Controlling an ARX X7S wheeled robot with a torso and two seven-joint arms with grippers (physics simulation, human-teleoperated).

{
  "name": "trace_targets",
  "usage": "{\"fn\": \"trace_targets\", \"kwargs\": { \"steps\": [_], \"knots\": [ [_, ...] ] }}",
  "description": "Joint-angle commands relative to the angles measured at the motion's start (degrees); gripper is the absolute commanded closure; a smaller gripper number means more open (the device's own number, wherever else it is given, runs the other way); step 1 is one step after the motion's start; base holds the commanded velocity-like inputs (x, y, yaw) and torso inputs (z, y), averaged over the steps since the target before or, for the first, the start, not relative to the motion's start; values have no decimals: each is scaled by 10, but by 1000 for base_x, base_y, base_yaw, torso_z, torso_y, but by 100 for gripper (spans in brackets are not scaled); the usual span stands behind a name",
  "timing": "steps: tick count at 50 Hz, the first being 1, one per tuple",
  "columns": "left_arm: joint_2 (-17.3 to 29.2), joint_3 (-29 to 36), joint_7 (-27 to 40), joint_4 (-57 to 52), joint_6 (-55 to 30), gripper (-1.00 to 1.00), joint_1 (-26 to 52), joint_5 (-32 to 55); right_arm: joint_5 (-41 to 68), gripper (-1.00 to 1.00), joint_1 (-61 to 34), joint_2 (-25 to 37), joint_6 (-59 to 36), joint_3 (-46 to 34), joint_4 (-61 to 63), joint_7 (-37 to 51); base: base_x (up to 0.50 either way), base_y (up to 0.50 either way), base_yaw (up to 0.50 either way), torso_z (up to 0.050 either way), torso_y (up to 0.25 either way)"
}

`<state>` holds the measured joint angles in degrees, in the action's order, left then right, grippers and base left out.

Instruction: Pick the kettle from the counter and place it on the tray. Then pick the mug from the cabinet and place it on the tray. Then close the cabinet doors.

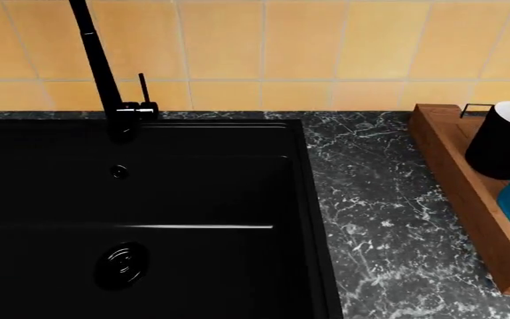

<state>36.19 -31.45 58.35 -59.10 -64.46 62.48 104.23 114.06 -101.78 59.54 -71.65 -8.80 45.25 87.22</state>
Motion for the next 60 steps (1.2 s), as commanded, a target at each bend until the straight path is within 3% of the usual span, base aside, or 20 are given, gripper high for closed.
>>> {"fn": "trace_targets", "kwargs": {
  "steps": [1, 4, 9, 16, 27, 35, 43, 52, 60],
  "knots": [
    [-7, -13, -4, 0, -8, -100, -6, 4, -60, -100, -128, 15, -70, -45, -69, -65, 0, 0, 0, 0, 0],
    [-9, -14, -4, 0, -9, -100, -6, 4, -114, -100, -118, 11, -65, -2, -69, -125, 0, 0, 0, 0, 0],
    [-12, -17, -6, 1, -13, -100, -6, 4, -187, -100, -144, 3, -91, -4, -80, -193, 0, 0, 0, 0, 0],
    [-8, -22, 2, 3, -11, -100, -5, 15, -299, -100, -211, -39, -110, -55, -104, -282, 0, 0, 0, 0, 0],
    [8, -47, 5, 6, -5, -100, -10, 34, -473, -100, -300, -117, -49, -158, -192, -427, 1, 0, 0, 5, 1],
    [11, -61, 3, 6, -6, -100, -16, 41, -535, -100, -325, -173, -18, -186, -255, -498, 4, 4, 6, 6, 3],
    [19, -57, 12, 6, -4, -100, -13, 56, -533, -100, -306, -204, -4, -165, -309, -510, 0, 1, 1, 3, 1],
    [44, -52, 35, 8, 6, -100, -17, 92, -596, -100, -322, -223, 47, -200, -354, -575, 0, 0, 0, 0, 0],
    [70, -57, 52, 6, 16, -100, -19, 126, -630, -100, -329, -282, 81, -177, -418, -644, 0, 0, 0, 0, 0]
  ]
}}
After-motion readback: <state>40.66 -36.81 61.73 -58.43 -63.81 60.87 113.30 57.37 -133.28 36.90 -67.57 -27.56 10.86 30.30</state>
